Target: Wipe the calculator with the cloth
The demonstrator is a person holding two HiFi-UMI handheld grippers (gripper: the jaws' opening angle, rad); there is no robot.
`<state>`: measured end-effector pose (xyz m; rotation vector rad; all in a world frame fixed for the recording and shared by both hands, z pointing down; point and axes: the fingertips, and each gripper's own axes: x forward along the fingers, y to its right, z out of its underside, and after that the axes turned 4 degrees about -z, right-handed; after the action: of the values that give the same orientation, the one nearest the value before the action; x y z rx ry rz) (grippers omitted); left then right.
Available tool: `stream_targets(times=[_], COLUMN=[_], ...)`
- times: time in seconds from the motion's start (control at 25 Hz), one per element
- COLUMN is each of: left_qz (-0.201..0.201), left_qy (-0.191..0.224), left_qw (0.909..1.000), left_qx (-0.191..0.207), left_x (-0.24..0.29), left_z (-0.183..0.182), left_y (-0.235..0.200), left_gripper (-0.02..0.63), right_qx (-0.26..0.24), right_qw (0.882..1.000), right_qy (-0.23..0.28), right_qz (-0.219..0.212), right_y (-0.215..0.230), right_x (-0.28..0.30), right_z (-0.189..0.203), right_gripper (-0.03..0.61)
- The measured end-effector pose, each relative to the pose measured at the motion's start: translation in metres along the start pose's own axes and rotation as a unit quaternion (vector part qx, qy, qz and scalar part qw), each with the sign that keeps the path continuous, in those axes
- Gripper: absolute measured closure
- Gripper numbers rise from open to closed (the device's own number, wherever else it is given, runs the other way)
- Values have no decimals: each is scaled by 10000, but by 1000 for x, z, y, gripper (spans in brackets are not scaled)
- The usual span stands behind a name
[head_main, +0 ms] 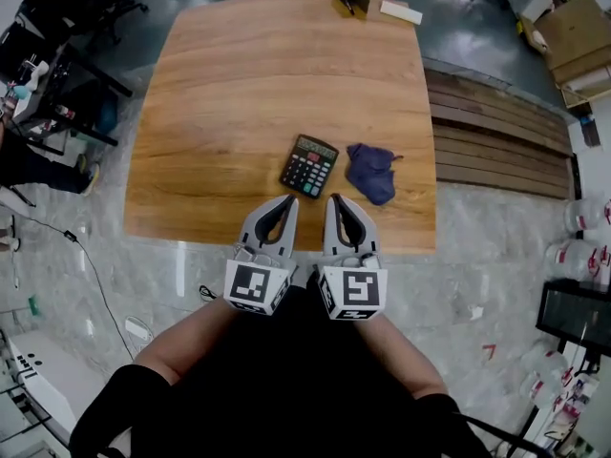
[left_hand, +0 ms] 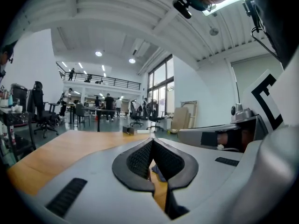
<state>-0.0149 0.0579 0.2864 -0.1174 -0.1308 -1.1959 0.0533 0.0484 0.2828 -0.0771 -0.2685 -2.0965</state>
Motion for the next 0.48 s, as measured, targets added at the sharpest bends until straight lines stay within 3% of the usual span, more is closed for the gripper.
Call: stream_targets(times=[0.2,0.48], left_qz=[-89,89], left_qy=[-207,-493], left_qw=[9997,9987], left_qx=[-15,54], left_x=[39,85], left_z=[4,15], left_y=[2,-16], left_gripper=[607,607], right_qx=[76,116], right_qw=[9999,9994], right_qy=[-42,-330], right_qz=[-82,-19], right_y=[35,52], right_x=[23,64], right_z=[-2,5], right_gripper=[563,563])
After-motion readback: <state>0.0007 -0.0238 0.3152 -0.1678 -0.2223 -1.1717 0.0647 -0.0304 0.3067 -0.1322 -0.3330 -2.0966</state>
